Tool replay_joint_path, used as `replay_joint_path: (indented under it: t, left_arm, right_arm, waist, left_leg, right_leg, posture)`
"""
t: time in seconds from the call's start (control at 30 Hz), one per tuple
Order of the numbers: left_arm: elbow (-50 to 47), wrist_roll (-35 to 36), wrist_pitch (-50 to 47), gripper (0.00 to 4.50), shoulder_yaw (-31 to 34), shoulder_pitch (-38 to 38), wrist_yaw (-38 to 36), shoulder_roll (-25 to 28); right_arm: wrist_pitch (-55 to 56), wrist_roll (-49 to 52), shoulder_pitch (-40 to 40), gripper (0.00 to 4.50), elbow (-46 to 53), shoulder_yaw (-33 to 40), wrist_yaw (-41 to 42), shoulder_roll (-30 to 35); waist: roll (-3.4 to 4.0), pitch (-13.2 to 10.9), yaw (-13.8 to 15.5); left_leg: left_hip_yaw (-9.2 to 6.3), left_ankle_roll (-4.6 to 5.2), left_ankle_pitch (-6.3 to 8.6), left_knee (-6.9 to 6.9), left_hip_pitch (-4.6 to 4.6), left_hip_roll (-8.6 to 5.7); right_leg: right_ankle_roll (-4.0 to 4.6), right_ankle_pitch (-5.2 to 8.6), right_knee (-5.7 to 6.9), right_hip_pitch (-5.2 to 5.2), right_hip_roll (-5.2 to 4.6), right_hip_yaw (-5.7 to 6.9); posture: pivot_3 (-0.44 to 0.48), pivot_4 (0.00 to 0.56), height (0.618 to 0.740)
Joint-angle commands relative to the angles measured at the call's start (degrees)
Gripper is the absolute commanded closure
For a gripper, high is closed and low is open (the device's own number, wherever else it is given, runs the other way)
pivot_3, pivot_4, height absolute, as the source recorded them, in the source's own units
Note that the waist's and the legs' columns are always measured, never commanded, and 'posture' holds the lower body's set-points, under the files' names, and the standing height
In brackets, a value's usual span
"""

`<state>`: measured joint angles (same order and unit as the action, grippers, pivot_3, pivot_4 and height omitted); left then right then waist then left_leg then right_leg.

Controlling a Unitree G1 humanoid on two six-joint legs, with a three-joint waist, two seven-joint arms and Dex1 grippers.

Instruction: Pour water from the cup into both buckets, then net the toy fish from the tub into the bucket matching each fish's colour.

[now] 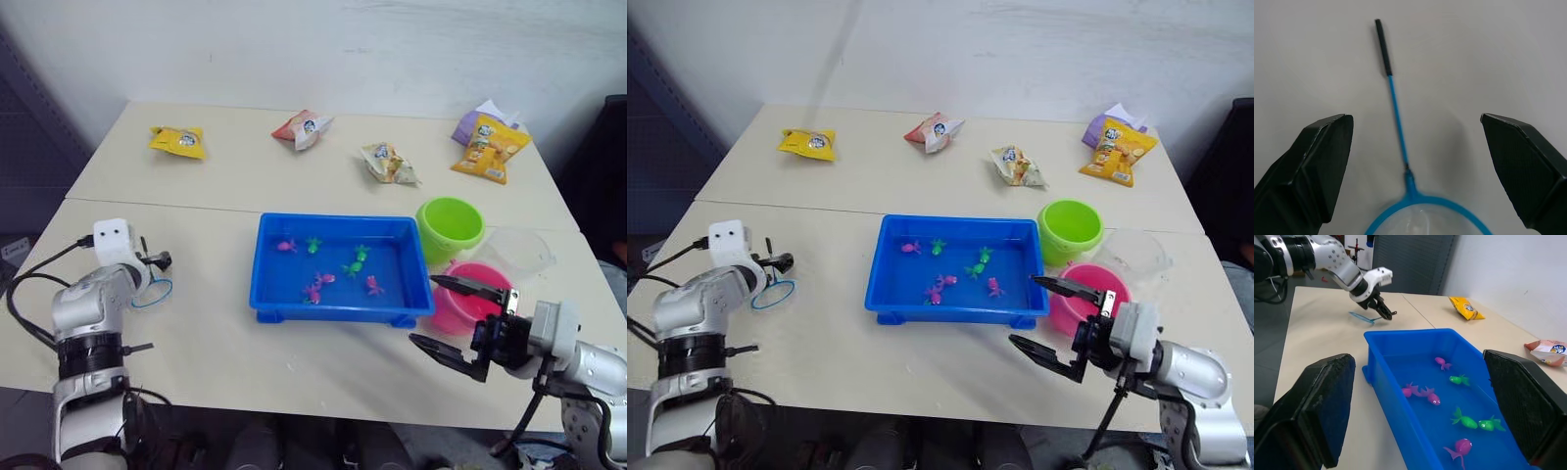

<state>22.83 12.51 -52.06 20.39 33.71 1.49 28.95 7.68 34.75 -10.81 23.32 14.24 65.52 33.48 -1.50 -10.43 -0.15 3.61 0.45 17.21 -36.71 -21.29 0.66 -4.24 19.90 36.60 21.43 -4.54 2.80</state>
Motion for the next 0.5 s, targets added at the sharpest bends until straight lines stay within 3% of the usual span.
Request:
replay_joint_path:
  t: [0.03, 0.17, 0.2, 0.27, 0.33, 0.5]
  left_arm:
    - [7.82, -3.6, 2.07, 0.0, -2.19, 3.0, 1.75, 0.7]
    - [12.56, -4.32, 3.59, 0.0, -1.89, 4.23, 3.16, 0.57]
    - [11.97, -3.88, 2.96, 0.26, -0.99, 3.14, 3.28, 0.66]
    - [11.18, -3.44, 2.05, 0.84, -0.01, 1.6, 3.3, 0.92]
    - [10.32, -2.68, 1.23, 1.86, 1.68, -0.45, 3.42, 0.93]
    - [7.23, -0.17, 0.14, 3.74, 5.53, -3.67, 3.34, -0.75]
  right_arm:
    - [1.94, 0.58, -0.67, 0.05, 2.27, 1.84, -1.4, -0.39]
    - [3.09, -0.07, -1.13, 0.05, 2.06, 1.45, -1.75, -0.41]
    - [3.5, -0.42, -1.6, 0.02, 2.35, 1.57, -2.3, -0.71]
    - [3.92, -0.84, -2.14, 0.0, 2.8, 1.6, -3.11, -0.93]
    - [3.73, -1.22, -2.52, 0.0, 3.54, 1.56, -4.14, -0.72]
    - [3.67, -1.61, -2.33, 0.0, 3.6, 1.48, -5.35, -0.29]
  waist:
    - [0.0, 0.0, 0.16]
    - [0.01, 0.0, 0.06]
    - [0.02, 0.0, 0.01]
    - [0.02, 0.0, -0.24]
    - [0.04, 0.02, -0.69]
    - [0.1, 0.05, -1.71]
  left_leg:
    - [0.02, -0.01, 0.0, -0.07, 0.01, 0.0]
    - [0.02, -0.03, 0.03, -0.33, 0.12, 0.02]
    - [0.03, -0.03, 0.03, -0.35, 0.16, 0.02]
    - [0.03, -0.06, 0.01, -0.34, 0.2, 0.04]
    - [0.08, -0.12, 0.02, -0.32, 0.26, 0.1]
    - [0.16, -0.15, 0.01, -0.32, 0.35, 0.13]
  right_leg:
    - [0.0, 0.0, 0.02, 0.0, 0.0, 0.0]
    - [0.0, 0.0, 0.26, -0.08, -0.04, -0.03]
    - [0.0, 0.0, 0.31, -0.09, -0.04, -0.04]
    - [0.01, 0.01, 0.4, -0.08, -0.04, -0.05]
    - [0.02, 0.01, 0.44, -0.07, -0.01, -0.03]
    - [0.03, 0.02, 0.54, -0.05, -0.02, -0.04]
  posture:
    - [0.0, 0.15, 0.738]
    - [0.0, 0.15, 0.738]
    - [0.0, 0.15, 0.738]
    - [0.0, 0.15, 0.738]
    - [0.0, 0.15, 0.738]
    - [0.0, 0.15, 0.738]
